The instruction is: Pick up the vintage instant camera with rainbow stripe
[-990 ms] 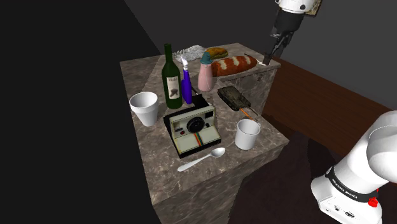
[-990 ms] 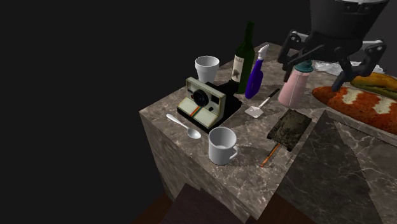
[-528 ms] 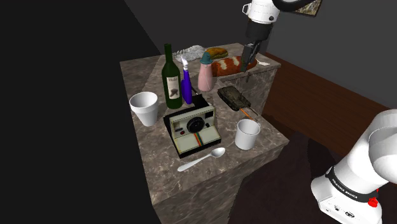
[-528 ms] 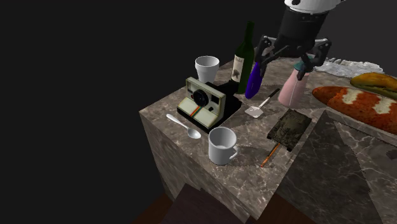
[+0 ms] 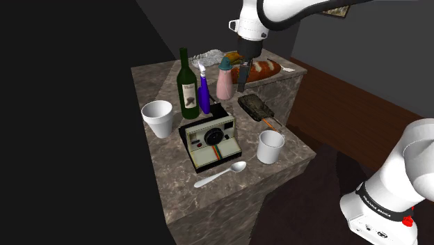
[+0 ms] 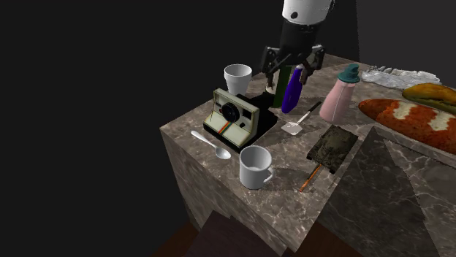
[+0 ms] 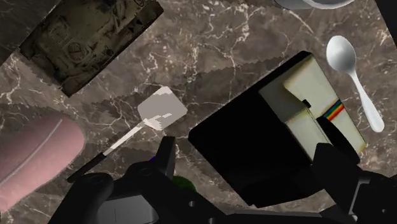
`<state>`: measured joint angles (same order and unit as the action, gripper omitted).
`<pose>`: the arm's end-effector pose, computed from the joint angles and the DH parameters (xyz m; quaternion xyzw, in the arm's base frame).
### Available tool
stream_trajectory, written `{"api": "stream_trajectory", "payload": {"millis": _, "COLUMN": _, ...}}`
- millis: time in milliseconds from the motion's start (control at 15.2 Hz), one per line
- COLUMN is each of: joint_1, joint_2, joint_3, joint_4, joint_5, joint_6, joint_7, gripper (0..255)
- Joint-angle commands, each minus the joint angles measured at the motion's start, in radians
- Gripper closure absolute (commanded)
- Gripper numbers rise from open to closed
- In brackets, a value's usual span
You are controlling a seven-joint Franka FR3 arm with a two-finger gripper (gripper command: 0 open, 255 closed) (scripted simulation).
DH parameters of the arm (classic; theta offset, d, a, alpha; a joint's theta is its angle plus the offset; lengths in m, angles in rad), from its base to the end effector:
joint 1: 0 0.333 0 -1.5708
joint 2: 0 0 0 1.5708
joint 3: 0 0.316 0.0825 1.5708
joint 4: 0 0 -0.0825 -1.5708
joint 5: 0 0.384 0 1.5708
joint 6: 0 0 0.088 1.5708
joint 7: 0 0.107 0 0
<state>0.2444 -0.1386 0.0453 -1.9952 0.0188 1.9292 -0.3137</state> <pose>0.5027 0.1523 0.5279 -0.9551 -0.2940 -0.0363 0.0054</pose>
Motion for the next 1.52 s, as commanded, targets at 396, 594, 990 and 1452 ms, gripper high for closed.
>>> {"api": "stream_trajectory", "payload": {"millis": 396, "joint_1": 0.076, "joint_2": 0.199, "joint_3": 0.073, "joint_4": 0.144, "joint_5": 0.000, "joint_6": 0.034, "joint_7": -0.131, "gripper": 0}}
{"api": "stream_trajectory", "payload": {"millis": 594, "joint_1": 0.105, "joint_2": 0.265, "joint_3": 0.103, "joint_4": 0.193, "joint_5": -0.007, "joint_6": 0.041, "joint_7": -0.175, "gripper": 0}}
{"api": "stream_trajectory", "payload": {"millis": 990, "joint_1": 0.166, "joint_2": 0.384, "joint_3": 0.162, "joint_4": 0.284, "joint_5": -0.031, "joint_6": 0.050, "joint_7": -0.259, "gripper": 0}}
{"api": "stream_trajectory", "payload": {"millis": 1452, "joint_1": 0.173, "joint_2": 0.416, "joint_3": 0.165, "joint_4": 0.239, "joint_5": -0.039, "joint_6": 0.124, "joint_7": -0.265, "gripper": 0}}
